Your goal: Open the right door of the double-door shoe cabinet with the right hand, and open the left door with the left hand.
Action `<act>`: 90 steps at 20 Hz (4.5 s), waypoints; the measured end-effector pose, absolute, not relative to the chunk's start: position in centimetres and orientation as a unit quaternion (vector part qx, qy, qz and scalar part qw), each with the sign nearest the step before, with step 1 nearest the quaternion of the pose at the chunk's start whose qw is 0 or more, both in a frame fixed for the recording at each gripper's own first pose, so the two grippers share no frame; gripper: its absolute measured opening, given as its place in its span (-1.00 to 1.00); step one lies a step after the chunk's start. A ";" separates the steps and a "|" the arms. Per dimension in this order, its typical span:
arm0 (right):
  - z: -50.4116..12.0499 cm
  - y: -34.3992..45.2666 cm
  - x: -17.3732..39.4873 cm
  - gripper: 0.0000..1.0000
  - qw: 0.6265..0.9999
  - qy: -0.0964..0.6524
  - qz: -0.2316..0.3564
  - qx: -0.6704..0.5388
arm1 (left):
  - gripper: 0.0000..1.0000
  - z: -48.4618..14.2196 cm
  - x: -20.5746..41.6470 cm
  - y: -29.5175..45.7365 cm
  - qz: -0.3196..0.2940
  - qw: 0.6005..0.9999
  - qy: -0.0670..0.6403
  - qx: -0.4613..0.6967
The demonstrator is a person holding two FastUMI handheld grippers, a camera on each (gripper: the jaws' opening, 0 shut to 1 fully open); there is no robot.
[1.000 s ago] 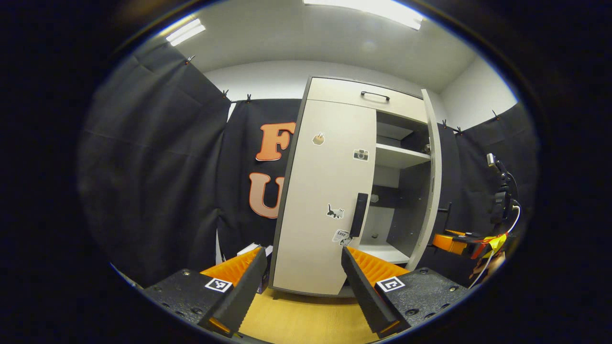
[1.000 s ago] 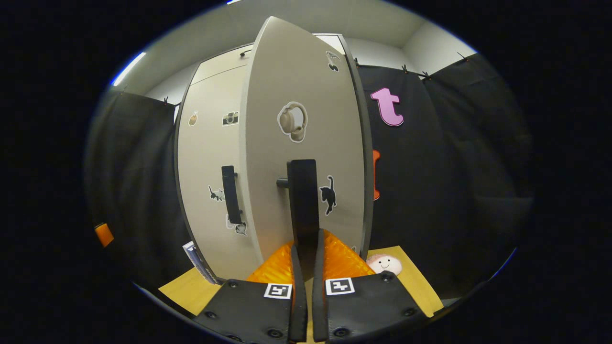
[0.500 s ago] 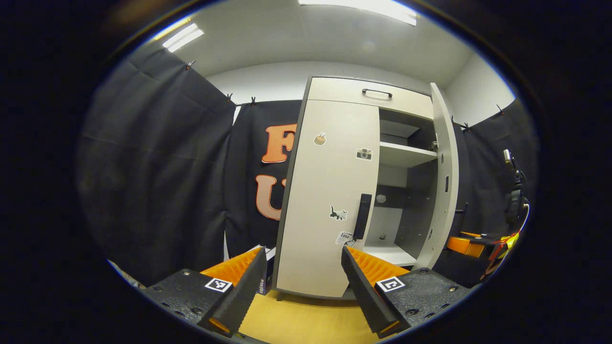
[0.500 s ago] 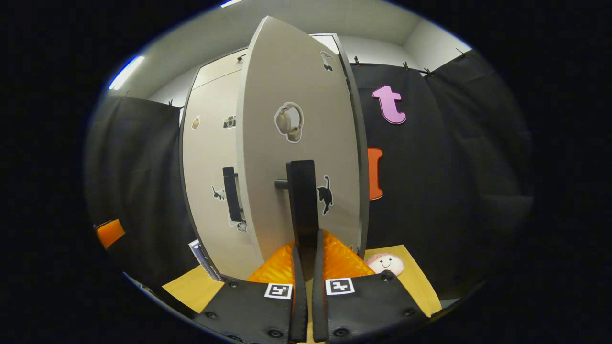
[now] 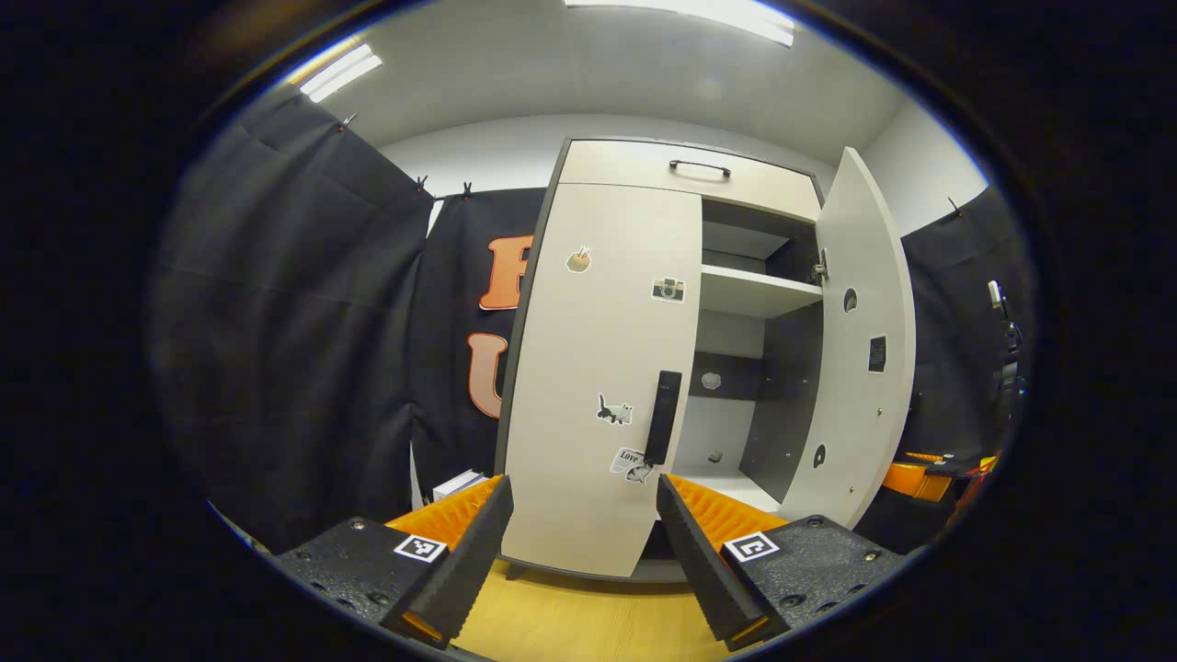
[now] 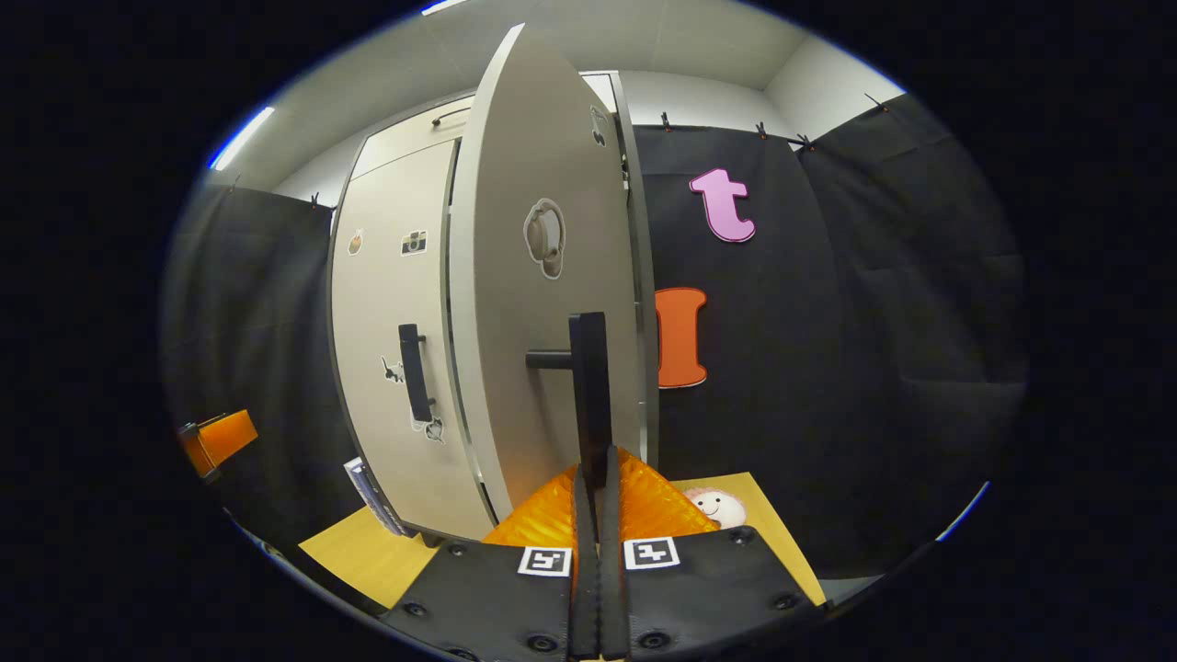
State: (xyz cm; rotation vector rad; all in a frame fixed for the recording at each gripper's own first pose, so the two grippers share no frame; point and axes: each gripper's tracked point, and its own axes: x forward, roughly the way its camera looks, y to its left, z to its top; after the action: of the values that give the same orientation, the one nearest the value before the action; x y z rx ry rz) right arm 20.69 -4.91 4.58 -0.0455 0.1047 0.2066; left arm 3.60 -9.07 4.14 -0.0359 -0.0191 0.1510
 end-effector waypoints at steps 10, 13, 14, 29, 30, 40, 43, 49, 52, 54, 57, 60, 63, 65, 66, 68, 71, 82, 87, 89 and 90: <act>5.6 -13.2 20.3 -0.84 0.998 0.030 0.020 -0.047 | 0.89 4.1 7.8 -12.4 0.059 0.998 -0.016 -0.007; 5.5 -14.4 19.4 -0.81 0.999 0.035 0.022 -0.021 | 0.89 4.0 9.8 -13.0 0.056 0.998 -0.019 -0.004; 5.6 -15.4 19.2 -0.83 0.999 0.034 0.016 -0.017 | 0.84 4.1 10.4 -13.3 0.056 0.998 -0.021 0.000; 6.2 -20.9 17.6 0.86 1.000 0.014 -0.014 0.007 | 0.89 0.9 22.3 -12.8 0.044 0.999 -0.005 0.006; 6.1 -21.3 17.6 0.86 1.000 0.014 -0.019 0.009 | 0.89 0.8 23.1 -12.7 0.047 0.999 -0.006 0.009; 5.1 -23.0 16.0 0.86 0.999 0.024 -0.041 0.018 | 0.84 -1.5 28.2 -12.7 0.032 0.999 0.009 0.010; 4.7 -23.6 15.5 0.86 0.998 0.027 -0.051 0.017 | 0.70 -1.8 28.8 -13.1 0.019 1.000 0.009 0.017; 4.6 -23.0 14.7 0.99 0.998 0.031 -0.049 0.017 | -0.22 -2.0 29.5 -14.8 -0.008 1.000 0.010 0.028; 4.9 -22.0 14.3 0.99 0.999 0.028 -0.043 0.011 | -0.36 -2.1 29.5 -14.9 -0.008 0.999 0.016 0.033; 5.1 -21.1 14.0 0.99 0.999 0.024 -0.037 0.011 | -0.45 -2.1 29.2 -14.8 -0.015 0.999 0.017 0.023; 5.5 -20.0 14.0 0.86 0.999 0.020 -0.038 0.005 | -0.58 -2.2 28.2 -14.6 -0.032 0.999 0.021 0.018; 6.2 -18.7 13.5 0.86 0.999 0.012 -0.038 0.003 | -0.65 -1.9 25.7 -14.1 -0.040 0.999 0.021 0.023; 6.7 -16.7 11.9 0.86 1.000 0.004 -0.031 0.001 | -0.65 -1.8 23.5 -13.3 -0.048 0.998 0.028 0.026; 7.0 -15.7 11.4 0.86 1.000 -0.001 -0.029 -0.004 | -0.65 -1.7 22.2 -12.6 -0.056 0.998 0.027 0.025; 6.9 -15.1 11.0 0.99 1.000 -0.002 -0.028 -0.004 | -0.66 -1.6 21.6 -12.3 -0.059 0.998 0.027 0.024; 6.7 -13.8 10.1 0.99 1.000 0.000 -0.023 -0.003 | -0.66 -2.0 20.8 -11.8 -0.063 0.997 0.028 0.025; 6.7 -12.4 9.1 0.99 1.000 -0.002 -0.024 -0.005 | -0.68 -1.8 20.1 -11.3 -0.069 0.997 0.024 0.026; 6.3 -6.9 6.2 0.99 1.000 -0.005 -0.030 -0.001 | -0.77 -1.8 16.6 -8.2 -0.101 0.995 0.016 0.011; 6.1 -4.7 4.7 0.99 0.999 -0.012 -0.050 0.000 | -0.77 -1.8 14.9 -6.3 -0.120 0.993 0.011 0.012; 6.0 -3.7 3.5 0.99 0.998 -0.016 -0.059 0.006 | -0.77 -1.6 13.9 -5.2 -0.126 0.992 0.011 0.011; 5.9 -3.3 3.1 0.99 0.998 -0.016 -0.061 0.009 | -0.79 -1.5 13.5 -4.6 -0.130 0.991 0.009 0.011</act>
State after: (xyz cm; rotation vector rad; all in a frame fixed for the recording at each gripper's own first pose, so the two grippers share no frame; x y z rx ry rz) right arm 3.12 -3.33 5.85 0.0179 -0.0312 -0.1223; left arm 13.48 -4.65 -1.55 0.0224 0.0182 -0.2615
